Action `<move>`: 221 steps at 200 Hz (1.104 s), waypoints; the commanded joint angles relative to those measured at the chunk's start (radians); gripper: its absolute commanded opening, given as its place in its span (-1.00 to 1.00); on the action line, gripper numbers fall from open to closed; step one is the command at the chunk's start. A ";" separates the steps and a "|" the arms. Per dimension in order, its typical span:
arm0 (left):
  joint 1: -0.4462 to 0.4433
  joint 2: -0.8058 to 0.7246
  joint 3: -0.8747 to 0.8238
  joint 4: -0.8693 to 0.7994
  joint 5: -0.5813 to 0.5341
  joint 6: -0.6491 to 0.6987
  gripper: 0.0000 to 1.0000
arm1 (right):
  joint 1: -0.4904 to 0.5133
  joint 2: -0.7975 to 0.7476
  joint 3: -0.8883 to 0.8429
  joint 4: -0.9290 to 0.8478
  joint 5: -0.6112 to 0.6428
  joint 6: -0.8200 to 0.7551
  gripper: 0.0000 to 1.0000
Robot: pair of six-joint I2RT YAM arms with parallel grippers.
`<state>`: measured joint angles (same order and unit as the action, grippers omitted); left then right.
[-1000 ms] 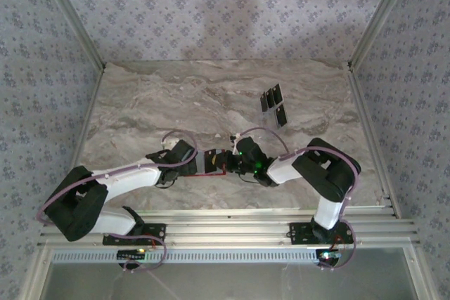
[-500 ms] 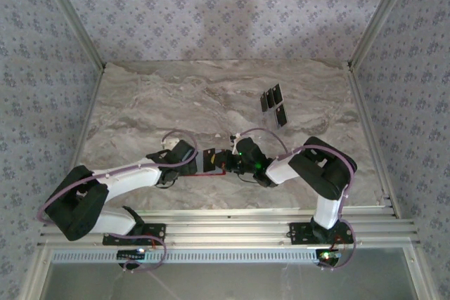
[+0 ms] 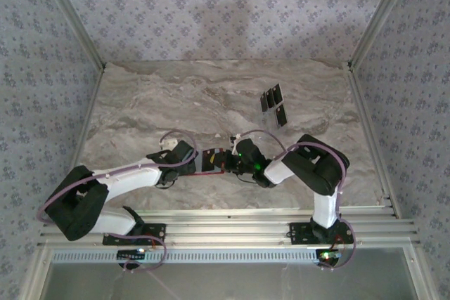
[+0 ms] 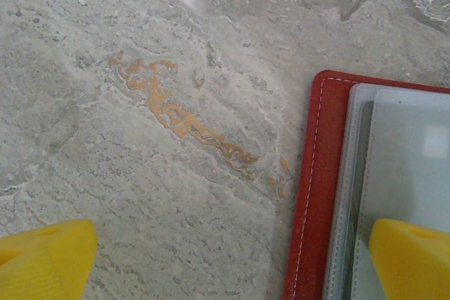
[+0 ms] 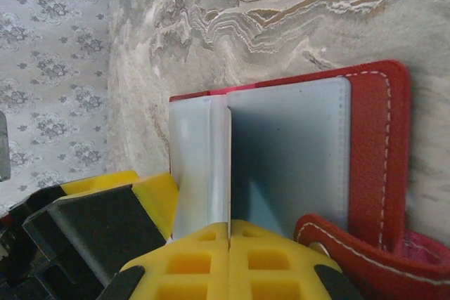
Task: Put the credit cards into the card holder
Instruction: Insert the credit card into the card slot.
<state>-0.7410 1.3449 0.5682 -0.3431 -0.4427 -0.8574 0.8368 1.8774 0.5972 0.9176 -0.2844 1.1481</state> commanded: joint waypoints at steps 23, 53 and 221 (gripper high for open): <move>-0.002 0.030 -0.018 -0.113 -0.019 -0.008 0.99 | -0.007 0.031 0.006 0.076 -0.013 0.040 -1.00; -0.003 0.033 -0.018 -0.111 -0.018 -0.006 0.99 | -0.009 0.038 0.012 0.079 -0.021 0.043 -1.00; -0.007 0.043 -0.018 -0.106 -0.016 -0.006 1.00 | -0.006 0.092 0.035 0.188 -0.078 0.083 -1.00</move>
<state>-0.7425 1.3525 0.5686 -0.3443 -0.4652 -0.8665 0.8307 1.9507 0.6136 1.0630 -0.3431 1.2201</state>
